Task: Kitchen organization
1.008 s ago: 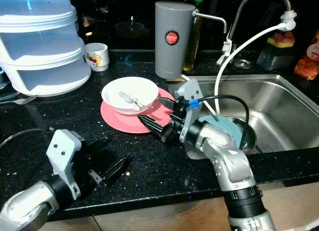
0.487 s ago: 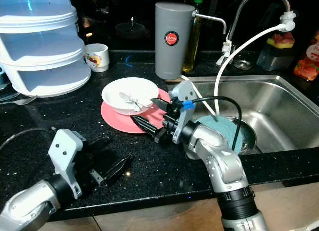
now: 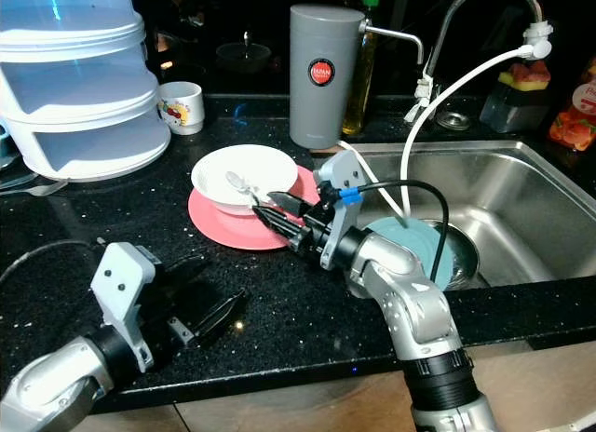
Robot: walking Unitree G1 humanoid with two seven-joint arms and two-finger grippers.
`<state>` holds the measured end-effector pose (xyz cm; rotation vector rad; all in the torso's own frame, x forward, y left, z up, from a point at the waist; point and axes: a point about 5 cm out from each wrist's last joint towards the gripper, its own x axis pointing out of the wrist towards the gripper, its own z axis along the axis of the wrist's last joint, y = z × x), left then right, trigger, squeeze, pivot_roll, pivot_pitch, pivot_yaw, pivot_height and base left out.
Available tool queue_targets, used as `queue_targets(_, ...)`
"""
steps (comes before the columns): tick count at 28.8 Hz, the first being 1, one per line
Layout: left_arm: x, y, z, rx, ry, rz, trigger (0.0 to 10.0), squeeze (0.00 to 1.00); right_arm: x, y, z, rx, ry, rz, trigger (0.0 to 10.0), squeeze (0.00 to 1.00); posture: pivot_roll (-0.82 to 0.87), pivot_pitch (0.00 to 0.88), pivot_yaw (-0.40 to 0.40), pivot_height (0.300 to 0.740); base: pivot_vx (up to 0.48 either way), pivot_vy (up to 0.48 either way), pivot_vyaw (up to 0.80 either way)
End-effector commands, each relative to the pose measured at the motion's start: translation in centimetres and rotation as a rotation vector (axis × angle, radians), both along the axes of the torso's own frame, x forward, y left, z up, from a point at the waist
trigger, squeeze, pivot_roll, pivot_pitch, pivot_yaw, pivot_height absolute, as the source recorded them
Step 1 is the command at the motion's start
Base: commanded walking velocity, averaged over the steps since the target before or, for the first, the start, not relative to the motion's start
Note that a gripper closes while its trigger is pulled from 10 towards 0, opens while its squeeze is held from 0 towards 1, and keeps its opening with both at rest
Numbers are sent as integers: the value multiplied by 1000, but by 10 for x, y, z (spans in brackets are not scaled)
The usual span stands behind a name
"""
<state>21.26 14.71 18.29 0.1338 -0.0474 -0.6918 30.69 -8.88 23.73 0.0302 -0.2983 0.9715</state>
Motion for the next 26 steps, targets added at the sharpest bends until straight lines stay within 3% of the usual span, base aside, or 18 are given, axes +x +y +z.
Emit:
queue_targets(1,-1,-2,-17,22,86,-4,10000,0,-1,-1,3,16,-18,8,2941,0,7,33,-49,740,0,0,0)
queue_targets(13,0,-1,-17,24,85,-3,10000,0,0,-2,6,28,-23,-1,2510,0,9,41,-46,740,0,0,0)
queue_targets(19,2,0,-17,28,82,2,10000,0,9,-13,27,205,-23,-85,1843,0,10,46,-44,740,0,0,0)
queue_targets(21,2,0,-16,28,80,4,10000,0,17,-26,37,318,-14,-155,0,0,10,48,-43,740,0,0,0)
queue_targets(22,2,0,-16,28,80,4,10000,0,17,-26,37,318,-14,-155,0,0,10,48,-43,740,0,0,0)
queue_targets(25,3,0,-16,29,78,3,10000,0,27,-51,51,510,6,-257,0,0,8,48,-40,740,0,0,0)
queue_targets(26,3,0,-16,29,78,3,10000,0,27,-51,51,510,6,-257,0,0,8,48,-40,740,0,0,0)
